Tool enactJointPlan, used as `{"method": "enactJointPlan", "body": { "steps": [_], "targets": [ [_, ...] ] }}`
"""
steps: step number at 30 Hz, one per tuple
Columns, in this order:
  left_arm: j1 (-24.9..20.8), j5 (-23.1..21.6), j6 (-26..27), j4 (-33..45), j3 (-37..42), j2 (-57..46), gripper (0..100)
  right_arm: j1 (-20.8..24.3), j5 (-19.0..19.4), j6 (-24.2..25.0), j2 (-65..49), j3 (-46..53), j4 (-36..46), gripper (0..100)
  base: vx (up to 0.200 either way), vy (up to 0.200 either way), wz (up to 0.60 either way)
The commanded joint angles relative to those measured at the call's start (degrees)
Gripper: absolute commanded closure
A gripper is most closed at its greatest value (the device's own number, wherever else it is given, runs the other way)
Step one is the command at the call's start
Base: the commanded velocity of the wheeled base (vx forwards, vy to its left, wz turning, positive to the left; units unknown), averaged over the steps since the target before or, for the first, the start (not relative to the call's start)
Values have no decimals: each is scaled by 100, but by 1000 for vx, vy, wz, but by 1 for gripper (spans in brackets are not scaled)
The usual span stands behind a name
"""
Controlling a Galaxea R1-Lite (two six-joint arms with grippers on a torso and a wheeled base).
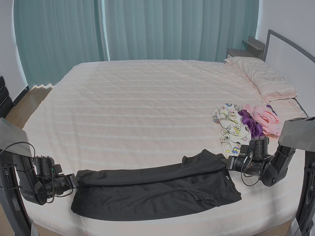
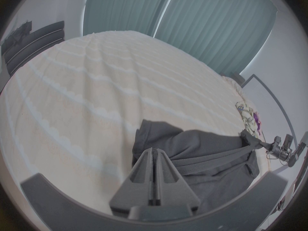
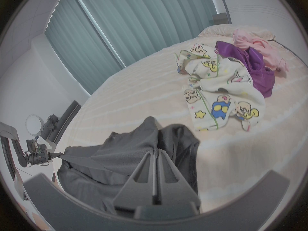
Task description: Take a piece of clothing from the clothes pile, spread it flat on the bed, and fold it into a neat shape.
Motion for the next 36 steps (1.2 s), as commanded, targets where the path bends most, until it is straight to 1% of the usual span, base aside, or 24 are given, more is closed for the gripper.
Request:
{"method": "enactJointPlan", "body": {
  "steps": [1,13,14,15,16,22,26,28,29,31,33,36],
  "targets": [
    [-23,8,128,0,171,318,100,1,19,-118,176,232,-17,100,0,0,0],
    [-93,-1,216,0,514,494,100,10,10,-259,282,461,-17,100,0,0,0],
    [-119,-1,225,0,531,494,100,10,10,-259,291,470,-17,0,0,0,0],
    [-155,-1,225,0,557,494,100,10,10,-259,317,479,-17,0,0,0,0],
    [-155,8,225,0,566,494,0,10,10,-259,317,487,-17,0,0,0,0],
    [-163,17,330,0,619,494,0,-17,1,-232,212,575,-52,0,0,0,0],
    [-119,8,251,-44,689,468,0,-210,28,-188,53,654,-316,0,0,0,0],
    [-5,-1,181,-105,786,450,0,-316,45,-171,-52,663,-404,0,0,0,0],
    [118,-45,84,-141,865,441,0,-333,63,-100,-131,681,-430,0,0,0,0],
    [223,-264,-153,-202,918,441,0,-316,89,207,-316,681,-430,0,0,0,0],
    [381,-537,-514,-360,953,397,0,-280,133,585,-509,637,-421,0,0,0,0],
    [548,-721,-1208,-650,988,142,0,-61,159,919,-632,619,-421,0,0,0,0]
  ]
}}
